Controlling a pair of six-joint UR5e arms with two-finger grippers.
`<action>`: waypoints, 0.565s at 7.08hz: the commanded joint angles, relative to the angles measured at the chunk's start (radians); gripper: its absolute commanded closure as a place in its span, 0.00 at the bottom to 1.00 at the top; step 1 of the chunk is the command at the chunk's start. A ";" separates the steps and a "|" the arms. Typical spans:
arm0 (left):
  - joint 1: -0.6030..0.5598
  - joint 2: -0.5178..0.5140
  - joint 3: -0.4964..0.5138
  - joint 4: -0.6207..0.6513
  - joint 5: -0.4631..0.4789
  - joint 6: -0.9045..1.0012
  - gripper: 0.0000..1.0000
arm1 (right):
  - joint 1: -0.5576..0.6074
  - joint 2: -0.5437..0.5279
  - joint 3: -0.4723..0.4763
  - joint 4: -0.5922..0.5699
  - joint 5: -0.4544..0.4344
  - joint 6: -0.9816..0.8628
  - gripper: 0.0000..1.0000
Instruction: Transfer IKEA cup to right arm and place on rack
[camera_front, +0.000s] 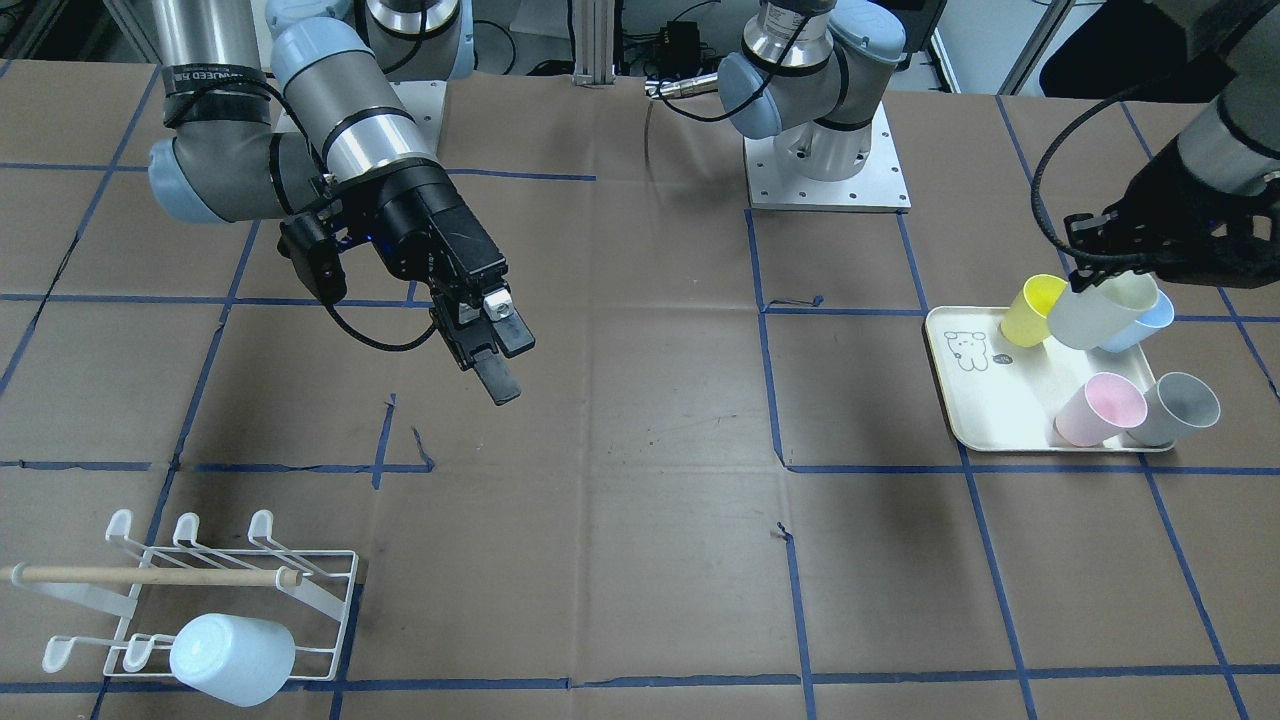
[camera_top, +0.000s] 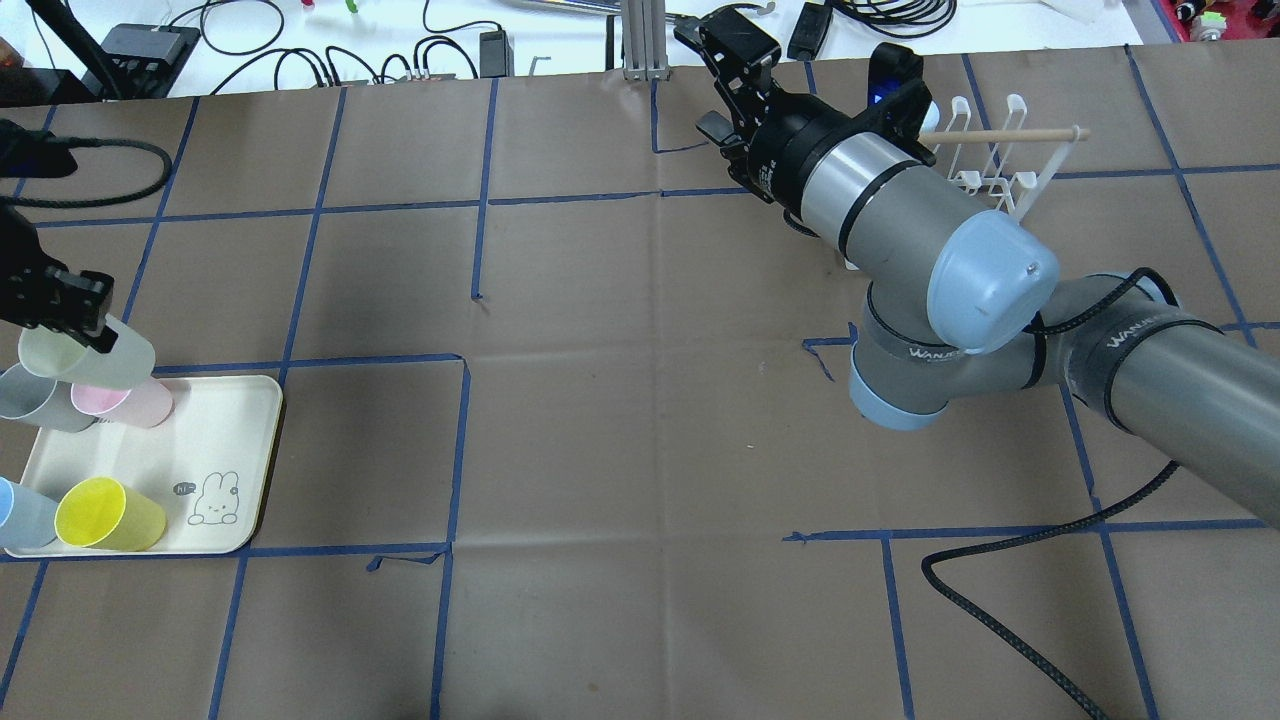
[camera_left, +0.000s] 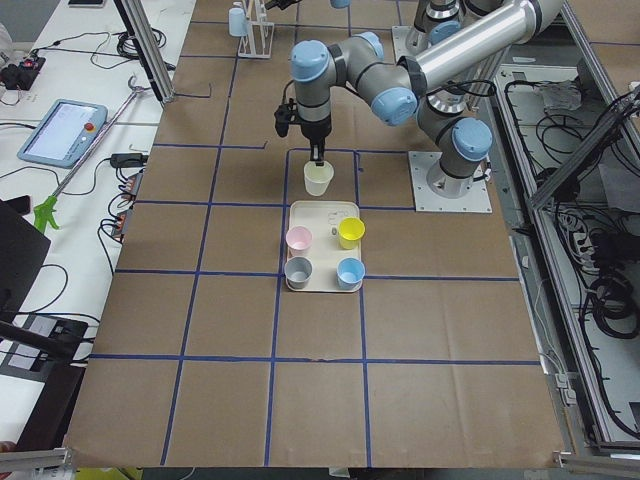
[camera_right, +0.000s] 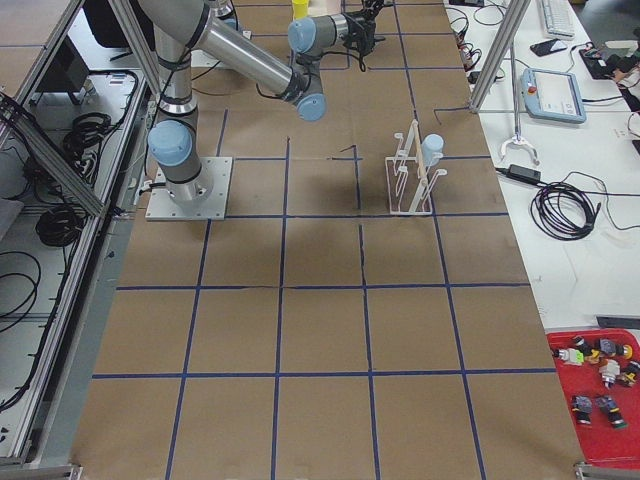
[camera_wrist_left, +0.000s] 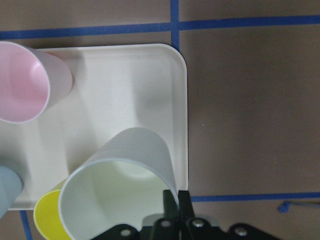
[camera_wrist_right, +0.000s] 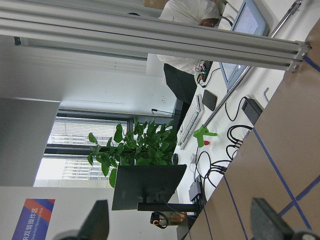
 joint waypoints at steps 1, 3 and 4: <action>-0.038 -0.100 0.174 -0.070 -0.033 0.001 1.00 | 0.000 0.008 0.005 -0.007 0.004 0.007 0.00; -0.077 -0.154 0.196 0.046 -0.188 0.059 1.00 | 0.000 0.013 0.051 -0.019 -0.002 0.019 0.00; -0.088 -0.174 0.195 0.135 -0.318 0.091 1.00 | -0.009 0.013 0.050 -0.016 0.004 0.025 0.00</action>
